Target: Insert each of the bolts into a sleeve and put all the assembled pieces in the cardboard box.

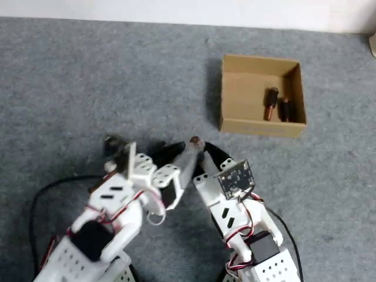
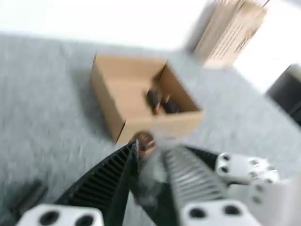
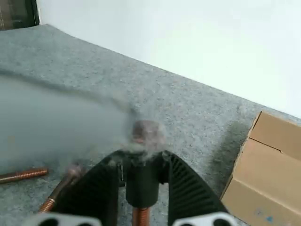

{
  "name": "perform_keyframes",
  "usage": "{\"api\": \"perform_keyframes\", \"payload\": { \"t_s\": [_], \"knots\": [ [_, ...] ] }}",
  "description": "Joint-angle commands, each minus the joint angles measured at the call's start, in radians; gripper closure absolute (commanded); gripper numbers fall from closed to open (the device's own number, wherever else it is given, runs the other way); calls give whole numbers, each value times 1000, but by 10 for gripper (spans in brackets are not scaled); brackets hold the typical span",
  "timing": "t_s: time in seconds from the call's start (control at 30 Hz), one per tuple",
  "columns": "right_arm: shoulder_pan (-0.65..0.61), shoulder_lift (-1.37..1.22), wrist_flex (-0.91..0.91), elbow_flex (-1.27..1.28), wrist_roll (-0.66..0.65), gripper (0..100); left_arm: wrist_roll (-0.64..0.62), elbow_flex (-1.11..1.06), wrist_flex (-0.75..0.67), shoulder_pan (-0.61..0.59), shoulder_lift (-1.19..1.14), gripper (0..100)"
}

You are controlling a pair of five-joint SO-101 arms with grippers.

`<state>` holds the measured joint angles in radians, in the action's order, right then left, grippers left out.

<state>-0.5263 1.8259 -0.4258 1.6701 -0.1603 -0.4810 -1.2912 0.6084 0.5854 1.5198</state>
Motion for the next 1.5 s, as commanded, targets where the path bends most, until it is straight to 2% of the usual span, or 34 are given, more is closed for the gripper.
{"api": "perform_keyframes", "payload": {
  "t_s": [0.0,0.13,0.23,0.33,0.43,0.6,0.73,0.87,1.03,1.17,1.3,1.47],
  "knots": [
    [-7,15,35,77,-17,994,0,-45,-11,-7,137,973],
    [-7,15,35,77,-17,994,0,-101,-41,-27,232,993],
    [-2,15,31,77,-18,994,-6,-153,-109,-145,255,993],
    [1,15,-16,68,-61,994,-9,-248,-284,-278,254,993],
    [70,13,-62,2,-57,995,-9,-323,-425,-331,254,993],
    [197,-120,-62,-154,-26,995,-9,-341,-439,-384,254,993],
    [208,-435,-61,-377,-52,995,-9,-343,-443,-440,254,993],
    [283,-839,-61,-693,-44,995,-9,-355,-443,-446,234,993],
    [407,-1331,-88,-1115,-46,995,-9,-314,-509,-450,31,993],
    [476,-1725,-223,-1492,-48,995,-9,-232,-594,-450,-249,993],
    [493,-2117,-427,-1871,-51,995,-9,-130,-623,-461,-510,993],
    [513,-2505,-622,-2298,-44,994,-9,-70,-632,-504,-607,993]
  ]
}}
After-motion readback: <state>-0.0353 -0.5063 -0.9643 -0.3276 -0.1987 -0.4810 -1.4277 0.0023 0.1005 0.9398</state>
